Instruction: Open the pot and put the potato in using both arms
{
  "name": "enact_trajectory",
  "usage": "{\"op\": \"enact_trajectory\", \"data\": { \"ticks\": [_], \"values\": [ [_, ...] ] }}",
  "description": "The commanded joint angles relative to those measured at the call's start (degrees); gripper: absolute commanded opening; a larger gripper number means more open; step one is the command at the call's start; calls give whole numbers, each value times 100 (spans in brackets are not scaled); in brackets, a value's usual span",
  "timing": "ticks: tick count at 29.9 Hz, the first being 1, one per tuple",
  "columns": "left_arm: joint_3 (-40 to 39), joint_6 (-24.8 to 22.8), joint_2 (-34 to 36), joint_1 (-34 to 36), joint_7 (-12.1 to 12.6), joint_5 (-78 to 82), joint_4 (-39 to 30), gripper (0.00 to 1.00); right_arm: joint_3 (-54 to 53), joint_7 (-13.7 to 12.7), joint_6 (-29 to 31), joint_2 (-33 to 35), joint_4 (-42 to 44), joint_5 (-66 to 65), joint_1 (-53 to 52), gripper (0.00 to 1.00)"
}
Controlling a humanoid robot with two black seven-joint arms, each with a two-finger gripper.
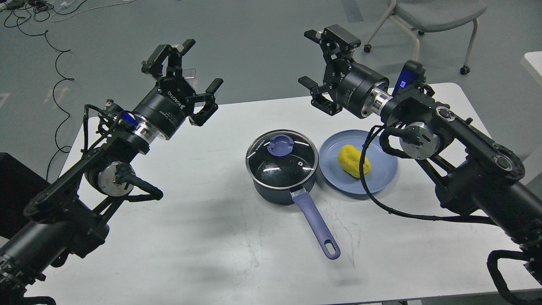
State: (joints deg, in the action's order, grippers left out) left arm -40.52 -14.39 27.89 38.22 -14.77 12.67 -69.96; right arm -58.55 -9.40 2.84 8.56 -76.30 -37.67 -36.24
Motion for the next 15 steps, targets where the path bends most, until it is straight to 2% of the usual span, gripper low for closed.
{"op": "enact_trajectory", "data": {
  "ticks": [1, 5, 10, 15],
  "values": [
    [9, 24, -3, -25, 17, 25, 35, 98, 1, 0, -2, 14, 1, -4, -6, 100],
    [9, 138, -46, -25, 18, 25, 79, 98, 19, 0, -20, 5, 10, -21, -15, 100],
    [9, 585, -318, -8, 9, 25, 272, 98, 28, 0, -99, -39, 221, -206, -111, 100],
    [44, 648, -363, -8, 9, 34, 412, 98, 37, -18, -222, -30, 309, -232, -138, 100]
  ]
}}
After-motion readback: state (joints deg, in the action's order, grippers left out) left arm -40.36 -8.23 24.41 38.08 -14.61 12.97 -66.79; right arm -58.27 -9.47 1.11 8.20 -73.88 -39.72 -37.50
